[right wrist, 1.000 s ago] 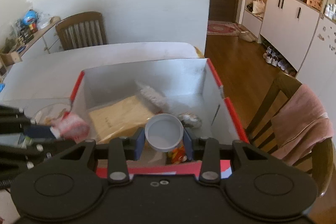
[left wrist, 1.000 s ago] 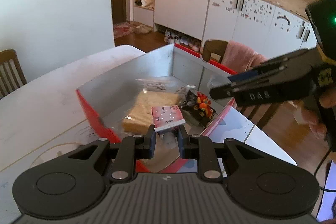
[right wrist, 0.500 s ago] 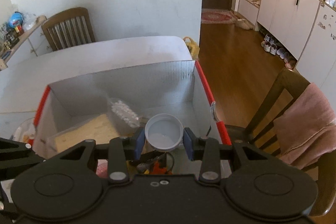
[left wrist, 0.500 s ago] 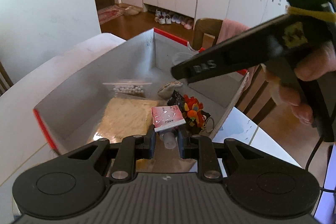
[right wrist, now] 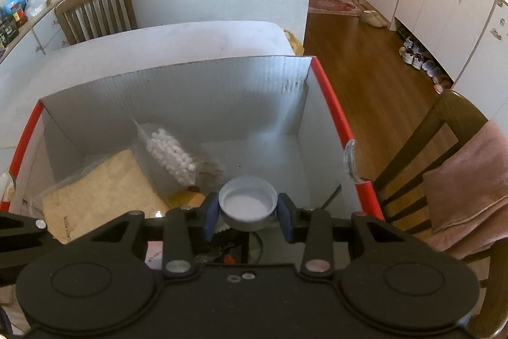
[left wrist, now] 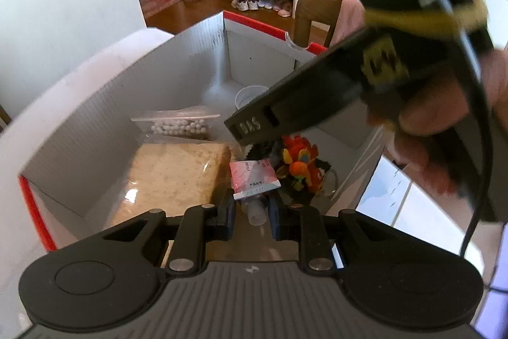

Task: Organize objects
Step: 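Open left tool releasing toothpaste tube while right tool releases white cup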

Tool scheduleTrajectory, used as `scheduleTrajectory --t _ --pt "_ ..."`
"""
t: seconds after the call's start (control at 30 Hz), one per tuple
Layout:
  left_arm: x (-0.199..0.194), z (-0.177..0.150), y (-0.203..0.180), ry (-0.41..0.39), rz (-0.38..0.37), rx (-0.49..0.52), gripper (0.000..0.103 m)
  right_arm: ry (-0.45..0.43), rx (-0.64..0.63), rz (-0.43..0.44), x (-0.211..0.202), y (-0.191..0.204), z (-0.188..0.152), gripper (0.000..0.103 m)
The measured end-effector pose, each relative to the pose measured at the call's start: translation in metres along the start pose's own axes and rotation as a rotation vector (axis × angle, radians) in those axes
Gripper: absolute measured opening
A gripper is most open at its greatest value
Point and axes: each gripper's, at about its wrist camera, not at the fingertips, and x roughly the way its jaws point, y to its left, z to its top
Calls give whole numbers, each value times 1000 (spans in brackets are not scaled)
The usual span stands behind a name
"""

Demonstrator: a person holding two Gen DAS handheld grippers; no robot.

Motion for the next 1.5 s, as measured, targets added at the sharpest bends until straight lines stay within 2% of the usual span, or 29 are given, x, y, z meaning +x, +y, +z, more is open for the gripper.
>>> scheduleTrajectory --t 0.17,0.33,0.67,1.1,1.17,1.33,1.5 --pt "7 3 13 35 -71 -90 20 -3 11 7 2 -4 2 39" --pt "9 1 18 47 -112 -132 21 -1 28 25 1 -9 2 40" --pt "4 -7 26 46 -116 -151 22 -28 40 51 -13 -13 0 53" --pt "-17 -20 37 5 -124 -207 23 -86 51 87 -49 -9 -5 60" --pt "-24 -23 39 -8 -135 -221 25 -98 52 94 -57 -6 -6 61" --pt "-49 -31 42 -64 -140 -224 47 -129 48 103 -76 3 -11 63" --pt "-70 -41 45 -116 -123 -215 47 -161 38 110 -95 15 -18 63"
